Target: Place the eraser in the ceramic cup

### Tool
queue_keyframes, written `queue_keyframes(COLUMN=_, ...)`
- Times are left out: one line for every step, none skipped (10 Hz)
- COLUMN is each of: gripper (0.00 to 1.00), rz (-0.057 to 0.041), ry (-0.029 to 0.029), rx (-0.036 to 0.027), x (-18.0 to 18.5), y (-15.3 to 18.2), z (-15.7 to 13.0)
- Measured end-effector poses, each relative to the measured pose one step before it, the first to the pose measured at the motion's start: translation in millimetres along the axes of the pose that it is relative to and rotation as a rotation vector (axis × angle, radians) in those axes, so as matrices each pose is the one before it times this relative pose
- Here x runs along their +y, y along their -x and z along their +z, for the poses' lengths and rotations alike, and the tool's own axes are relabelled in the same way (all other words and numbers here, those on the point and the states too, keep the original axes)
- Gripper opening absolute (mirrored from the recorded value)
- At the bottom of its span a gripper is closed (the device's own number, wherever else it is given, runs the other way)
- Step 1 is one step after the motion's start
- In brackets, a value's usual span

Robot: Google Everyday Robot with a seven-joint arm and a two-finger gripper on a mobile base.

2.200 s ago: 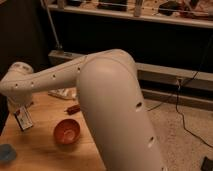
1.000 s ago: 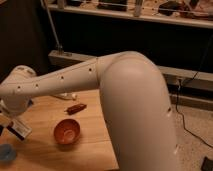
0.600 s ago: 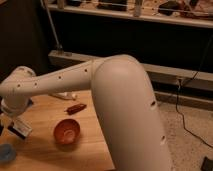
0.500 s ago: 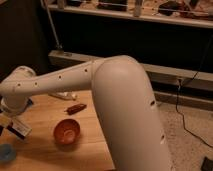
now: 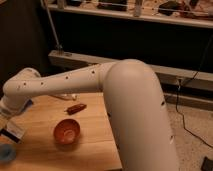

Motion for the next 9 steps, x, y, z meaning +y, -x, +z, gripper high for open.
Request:
queue_keyframes(gripper=0.00, rz=-0.02012, ry=0.03472, rx=0.00379, x=6.62, y=-6.50, z=8.97)
queue_keyframes(gripper=0.00, rz=-0.01199, ry=0.02043, rx=0.00626, x=4.50, y=-2.87, z=6.72)
queue_keyframes(gripper=0.00, rz=-0.01610, ry=0.02634, rx=0.00864, x=5.98, y=-2.48, z=9.24)
queue_keyframes(gripper=0.00, rz=-0.00962, ry=0.01630, rx=0.00435, x=2.98, y=-0.55, z=5.41)
queue_keyframes(gripper=0.00, rz=-0.00980, ry=0.01612, rx=0.00108, x=2.92, y=1.37, z=4.61)
queue_keyframes(gripper=0.00, rz=-0.00759, ry=0.01451, rx=-0.00276, x=3.10, y=3.33, z=3.22)
queue_keyframes(gripper=0.00, rz=-0.00717, ry=0.01929, rx=-0.00613, x=3.93, y=4.68, z=3.78)
queue_keyframes(gripper=0.00, rz=-0.00471, ry=0.01635, rx=-0.00858, x=3.42, y=4.89, z=3.47)
queue_keyframes(gripper=0.00, rz=-0.00251, ry=0.01016, rx=-0.00743, x=1.97, y=3.65, z=2.35)
